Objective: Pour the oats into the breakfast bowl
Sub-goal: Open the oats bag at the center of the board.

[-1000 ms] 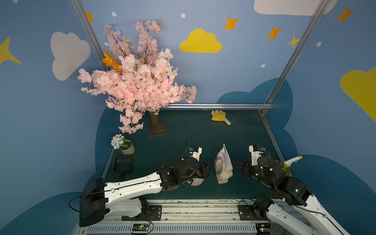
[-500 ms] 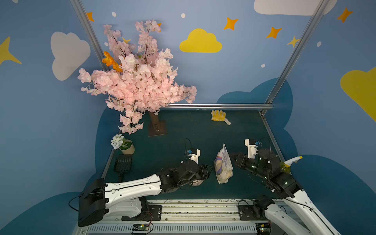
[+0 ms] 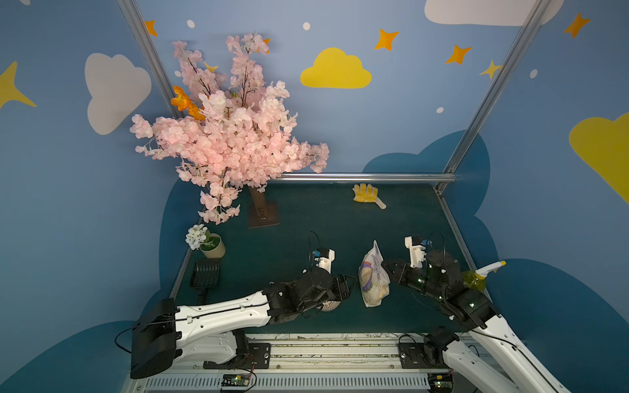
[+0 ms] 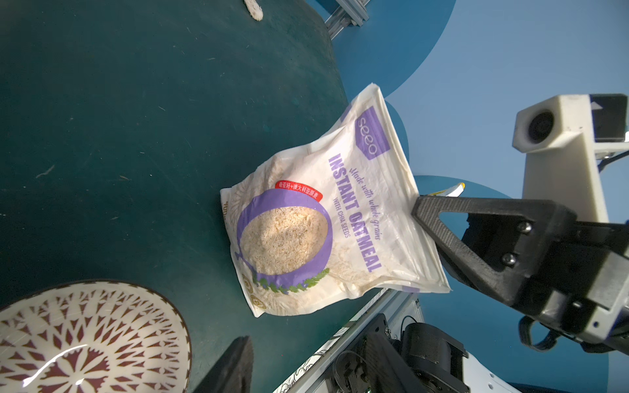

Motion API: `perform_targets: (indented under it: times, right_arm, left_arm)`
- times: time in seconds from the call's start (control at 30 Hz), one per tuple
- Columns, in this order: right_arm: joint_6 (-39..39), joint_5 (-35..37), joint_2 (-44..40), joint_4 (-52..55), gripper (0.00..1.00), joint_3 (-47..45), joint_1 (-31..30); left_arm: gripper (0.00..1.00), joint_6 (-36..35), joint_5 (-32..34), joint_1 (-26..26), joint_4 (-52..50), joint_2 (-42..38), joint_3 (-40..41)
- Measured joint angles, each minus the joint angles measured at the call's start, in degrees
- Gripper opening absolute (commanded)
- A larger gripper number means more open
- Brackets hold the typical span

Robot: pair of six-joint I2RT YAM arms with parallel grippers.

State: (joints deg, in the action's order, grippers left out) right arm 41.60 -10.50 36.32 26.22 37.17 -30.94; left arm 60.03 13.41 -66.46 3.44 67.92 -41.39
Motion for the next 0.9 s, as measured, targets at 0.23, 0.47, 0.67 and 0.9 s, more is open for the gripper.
perform_targets:
  times: [0.23, 0.47, 0.67, 0.9]
  right_arm:
    - [-0.1, 0.3, -0.3, 0.0, 0.2, 0.0, 0.0]
    - [-0.1, 0.4, -1.6, 0.2, 0.16, 0.0, 0.0]
    - [-0.1, 0.4, -1.8, 0.2, 0.13, 0.0, 0.0]
    - [-0.1, 0.4, -1.5, 0.1, 0.0, 0.0, 0.0]
  left_arm:
    - [0.58, 0.0, 0.3, 0.0, 0.0, 0.0, 0.0]
    - [0.58, 0.0, 0.3, -0.1, 0.0, 0.0, 0.0]
    - [0.58, 0.0, 0.3, -0.1, 0.0, 0.0, -0.1]
    - [0.58, 0.0, 0.3, -0.2, 0.0, 0.5, -0.3]
